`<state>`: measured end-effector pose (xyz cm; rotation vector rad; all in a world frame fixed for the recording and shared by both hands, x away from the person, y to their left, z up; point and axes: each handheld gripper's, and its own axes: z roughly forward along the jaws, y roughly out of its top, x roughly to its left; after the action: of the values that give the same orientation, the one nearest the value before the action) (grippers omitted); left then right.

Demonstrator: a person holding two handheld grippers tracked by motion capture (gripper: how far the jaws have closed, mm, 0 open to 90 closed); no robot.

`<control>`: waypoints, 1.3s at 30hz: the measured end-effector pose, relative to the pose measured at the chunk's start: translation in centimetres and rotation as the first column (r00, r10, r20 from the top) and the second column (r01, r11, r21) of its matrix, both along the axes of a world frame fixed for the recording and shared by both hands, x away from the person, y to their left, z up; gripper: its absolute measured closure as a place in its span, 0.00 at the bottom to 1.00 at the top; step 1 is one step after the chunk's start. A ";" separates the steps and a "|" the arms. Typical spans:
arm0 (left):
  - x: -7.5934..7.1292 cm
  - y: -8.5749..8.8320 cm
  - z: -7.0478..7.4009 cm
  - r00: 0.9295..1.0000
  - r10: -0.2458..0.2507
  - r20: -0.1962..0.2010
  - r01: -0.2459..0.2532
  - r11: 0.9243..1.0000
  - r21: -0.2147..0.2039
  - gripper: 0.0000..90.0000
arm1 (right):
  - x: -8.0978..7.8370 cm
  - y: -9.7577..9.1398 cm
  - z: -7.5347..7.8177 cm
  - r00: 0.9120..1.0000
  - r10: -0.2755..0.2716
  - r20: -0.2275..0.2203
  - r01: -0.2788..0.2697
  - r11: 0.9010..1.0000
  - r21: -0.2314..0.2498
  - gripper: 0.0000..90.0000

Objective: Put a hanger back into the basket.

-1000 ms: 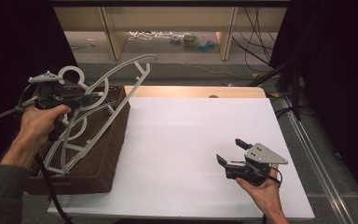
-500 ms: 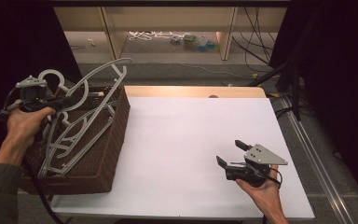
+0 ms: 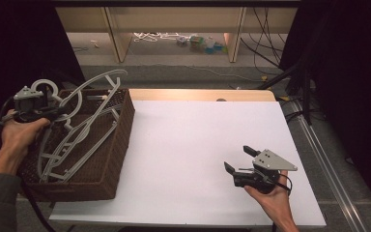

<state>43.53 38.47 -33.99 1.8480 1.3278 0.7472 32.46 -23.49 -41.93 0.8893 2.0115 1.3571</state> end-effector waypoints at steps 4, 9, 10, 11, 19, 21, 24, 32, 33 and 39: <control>-0.3 0.5 -0.8 1.000 0.006 -0.010 -0.006 1.000 0.002 0.91 | 0.0 0.0 0.0 1.000 0.000 -0.001 0.000 1.000 -0.001 0.19; -0.5 0.8 -1.4 1.000 -0.008 -0.022 0.008 0.999 0.039 0.90 | 0.0 0.1 -0.1 1.000 -0.003 -0.001 0.003 1.000 0.001 0.19; -0.7 0.9 -1.5 0.999 -0.019 -0.043 0.022 0.998 0.065 0.90 | 0.0 0.1 -0.1 1.000 -0.005 -0.001 0.005 1.000 0.003 0.19; -0.7 1.0 -1.7 0.999 -0.018 -0.046 0.021 0.998 0.065 0.90 | 0.0 0.0 -0.1 1.000 -0.003 -0.007 0.003 1.000 -0.001 0.19; -0.7 1.5 -3.1 0.997 -0.012 -0.072 0.017 0.998 0.068 0.90 | 0.0 0.0 -0.1 1.000 -0.003 -0.007 0.003 1.000 0.000 0.19; -0.6 1.4 -3.2 0.996 -0.020 -0.089 0.027 0.996 0.084 0.90 | 0.0 0.0 -0.1 1.000 -0.004 -0.014 0.004 1.000 -0.005 0.19; -0.5 1.6 -3.6 0.994 0.002 -0.108 0.009 0.994 0.110 0.90 | 0.0 0.0 -0.1 1.000 -0.002 -0.009 0.002 1.000 0.002 0.19; -0.4 1.7 -4.8 0.991 -0.013 -0.135 0.028 0.994 0.109 0.90 | 0.0 -0.1 -0.1 1.000 -0.003 -0.013 0.003 1.000 -0.003 0.19; -0.4 1.5 -5.0 0.990 -0.013 -0.139 0.029 0.993 0.113 0.90 | 0.1 -0.1 -0.2 1.000 -0.001 -0.012 0.001 1.000 -0.002 0.19; -0.1 0.8 -5.9 0.988 -0.035 -0.149 0.054 0.990 0.127 0.90 | 0.1 0.0 -0.2 1.000 -0.008 -0.006 0.008 1.000 0.003 0.19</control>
<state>43.43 39.24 -39.85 2.0644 1.3515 0.7009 32.53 -23.51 -42.16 0.9028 2.0086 1.3554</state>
